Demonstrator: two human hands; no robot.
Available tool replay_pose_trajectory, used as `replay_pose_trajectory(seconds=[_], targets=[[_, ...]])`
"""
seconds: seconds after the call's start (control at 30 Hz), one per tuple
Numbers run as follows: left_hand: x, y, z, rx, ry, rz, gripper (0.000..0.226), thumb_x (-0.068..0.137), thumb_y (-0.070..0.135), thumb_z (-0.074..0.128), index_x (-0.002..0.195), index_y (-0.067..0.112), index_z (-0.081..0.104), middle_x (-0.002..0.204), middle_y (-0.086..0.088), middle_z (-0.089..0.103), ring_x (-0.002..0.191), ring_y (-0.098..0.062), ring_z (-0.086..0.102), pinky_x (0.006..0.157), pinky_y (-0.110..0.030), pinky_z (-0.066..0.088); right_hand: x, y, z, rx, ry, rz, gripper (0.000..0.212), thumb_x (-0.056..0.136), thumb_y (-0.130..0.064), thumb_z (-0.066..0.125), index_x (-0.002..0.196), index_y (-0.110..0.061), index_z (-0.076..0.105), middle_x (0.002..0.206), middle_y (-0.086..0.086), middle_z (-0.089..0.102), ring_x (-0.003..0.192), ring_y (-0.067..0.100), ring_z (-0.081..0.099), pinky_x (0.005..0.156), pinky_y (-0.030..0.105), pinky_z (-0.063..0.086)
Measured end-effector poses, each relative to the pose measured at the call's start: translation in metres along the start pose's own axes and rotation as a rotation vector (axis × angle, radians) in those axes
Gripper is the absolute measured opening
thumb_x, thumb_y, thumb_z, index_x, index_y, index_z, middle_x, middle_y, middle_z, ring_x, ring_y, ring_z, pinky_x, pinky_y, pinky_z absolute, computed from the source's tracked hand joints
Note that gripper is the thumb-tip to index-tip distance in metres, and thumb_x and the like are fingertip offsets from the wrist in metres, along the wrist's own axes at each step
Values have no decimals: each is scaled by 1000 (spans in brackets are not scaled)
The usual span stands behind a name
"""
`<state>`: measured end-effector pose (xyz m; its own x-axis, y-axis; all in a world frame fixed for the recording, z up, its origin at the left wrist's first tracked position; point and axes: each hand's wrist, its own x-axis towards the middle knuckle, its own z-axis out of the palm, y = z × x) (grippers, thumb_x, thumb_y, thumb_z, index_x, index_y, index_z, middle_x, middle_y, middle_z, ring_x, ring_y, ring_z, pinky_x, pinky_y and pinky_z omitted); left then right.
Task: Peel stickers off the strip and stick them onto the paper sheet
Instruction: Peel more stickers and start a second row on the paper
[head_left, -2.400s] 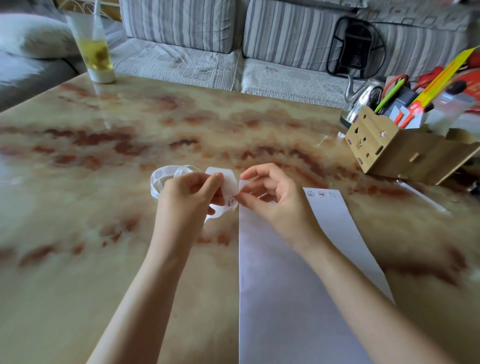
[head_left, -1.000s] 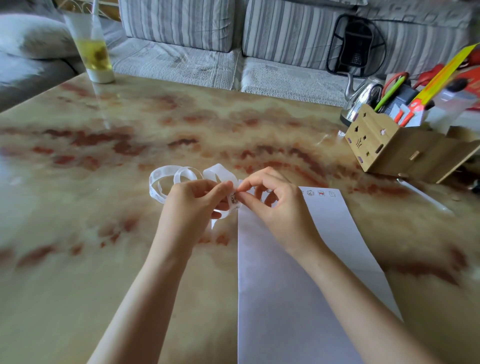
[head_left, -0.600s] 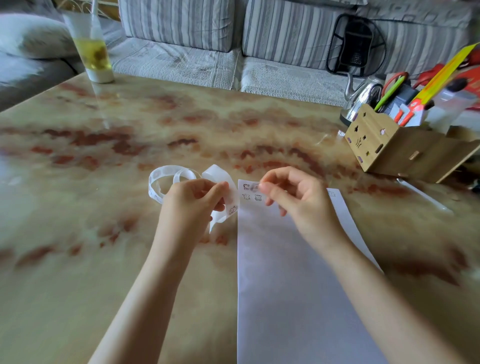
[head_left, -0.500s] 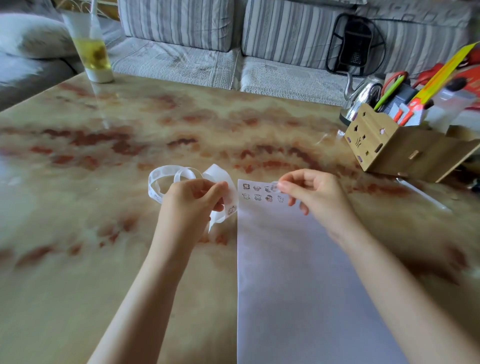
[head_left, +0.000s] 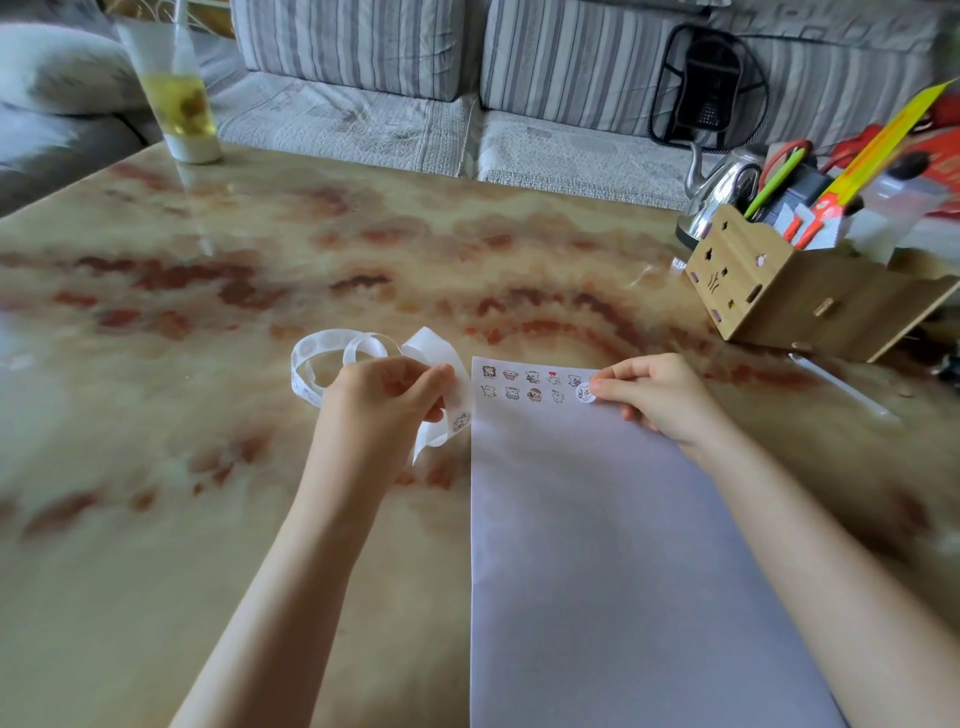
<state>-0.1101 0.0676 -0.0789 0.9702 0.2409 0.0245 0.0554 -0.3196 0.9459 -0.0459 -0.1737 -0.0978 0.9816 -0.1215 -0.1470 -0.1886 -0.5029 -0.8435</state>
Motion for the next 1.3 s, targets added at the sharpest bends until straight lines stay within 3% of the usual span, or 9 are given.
replay_pose_trajectory(seconds=[0.1,0.23,0.37,1.17,1.3], targets=[[0,0,0,8,-1,3,20,88,24,61,71,18,71,69,-1,71,77,-17,69,67,-31,52,0,1,1,-2,2,-10,3,81,-15,72,81,-12,72,66,0,64,48,8,43,40,13,29],[-1,0,0,14,-2,9,21,88,24,62,69,19,70,69,-1,71,77,-18,69,66,-31,52,1,1,3,-17,13,-26,3,80,-15,73,79,-13,72,70,4,65,45,5,42,45,17,31],[0,1,0,21,2,13,21,88,24,62,69,18,70,68,0,70,78,-22,69,66,-34,53,1,1,5,-21,28,-49,2,80,-13,72,80,-11,72,74,5,66,42,2,40,44,12,34],[0,0,-1,17,6,7,20,87,25,61,76,14,73,70,-1,71,77,-17,68,71,-32,52,1,4,12,-25,67,-80,4,78,-11,73,75,-13,71,78,12,68,57,14,46,54,21,36],[0,0,-1,21,6,9,20,87,26,61,74,16,72,70,0,71,72,-12,66,72,-32,52,3,8,13,-48,92,-84,7,74,-15,75,69,-19,71,71,3,67,59,14,48,60,25,39]])
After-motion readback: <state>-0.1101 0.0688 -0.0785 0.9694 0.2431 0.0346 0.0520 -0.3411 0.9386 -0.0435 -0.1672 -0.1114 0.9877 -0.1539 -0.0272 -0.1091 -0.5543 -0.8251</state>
